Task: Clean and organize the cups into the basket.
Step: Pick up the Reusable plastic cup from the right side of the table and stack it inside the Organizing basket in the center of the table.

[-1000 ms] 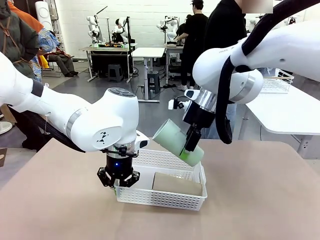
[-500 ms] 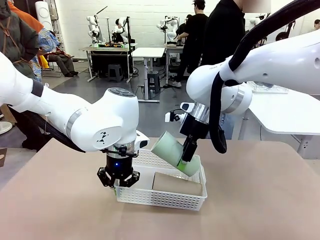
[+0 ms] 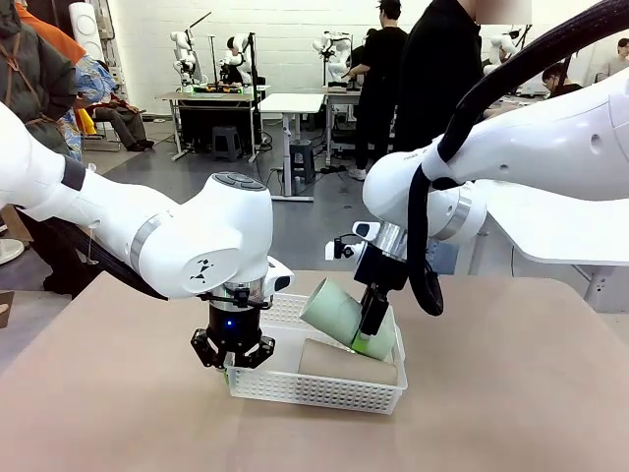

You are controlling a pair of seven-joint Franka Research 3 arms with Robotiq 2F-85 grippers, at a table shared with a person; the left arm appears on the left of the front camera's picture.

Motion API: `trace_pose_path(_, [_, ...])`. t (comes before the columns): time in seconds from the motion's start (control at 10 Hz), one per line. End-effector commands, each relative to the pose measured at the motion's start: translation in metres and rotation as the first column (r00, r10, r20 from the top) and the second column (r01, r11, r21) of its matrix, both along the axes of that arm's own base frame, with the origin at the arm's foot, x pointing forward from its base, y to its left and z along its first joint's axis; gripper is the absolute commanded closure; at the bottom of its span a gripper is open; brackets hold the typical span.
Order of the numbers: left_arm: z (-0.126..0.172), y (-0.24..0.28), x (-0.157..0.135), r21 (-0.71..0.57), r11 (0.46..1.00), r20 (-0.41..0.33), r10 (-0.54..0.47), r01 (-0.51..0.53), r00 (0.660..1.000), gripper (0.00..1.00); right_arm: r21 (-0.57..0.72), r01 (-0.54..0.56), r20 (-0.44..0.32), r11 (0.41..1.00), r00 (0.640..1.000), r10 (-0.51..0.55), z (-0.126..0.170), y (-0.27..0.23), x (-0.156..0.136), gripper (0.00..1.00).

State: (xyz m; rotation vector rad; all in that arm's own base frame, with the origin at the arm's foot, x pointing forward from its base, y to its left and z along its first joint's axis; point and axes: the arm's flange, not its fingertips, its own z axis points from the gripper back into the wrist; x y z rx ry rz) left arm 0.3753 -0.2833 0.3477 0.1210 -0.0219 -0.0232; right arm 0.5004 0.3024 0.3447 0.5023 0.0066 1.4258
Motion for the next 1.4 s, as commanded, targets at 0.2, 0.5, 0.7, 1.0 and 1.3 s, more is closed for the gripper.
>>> trace_pose_path(0.2, [0.001,0.001,-0.001,0.003,1.000,0.005,-0.009,0.009,1.000,1.00,0.012,-0.061,0.030,0.998,0.998,0.061,-0.006,0.002,0.005,0.19])
trace_pose_path(0.5, [0.001,0.001,-0.001,0.003,1.000,0.005,-0.009,0.009,1.000,1.00,0.028,-0.063,0.030,0.998,0.998,0.062,-0.004,0.003,0.005,0.00])
trace_pose_path(0.7, [0.001,0.001,-0.001,0.003,1.000,0.005,-0.009,0.009,1.000,1.00,0.038,-0.065,0.031,0.997,0.997,0.064,-0.004,0.003,0.004,0.00])
trace_pose_path(1.0, [0.001,0.001,-0.001,0.003,1.000,0.005,-0.009,0.009,1.000,1.00,0.100,-0.076,0.065,0.992,0.995,0.070,0.018,-0.008,-0.006,0.00])
trace_pose_path(1.3, [0.001,0.001,-0.001,0.003,1.000,0.005,-0.009,0.009,1.000,1.00,0.420,-0.093,0.201,0.903,0.980,0.008,0.112,-0.112,-0.062,0.00])
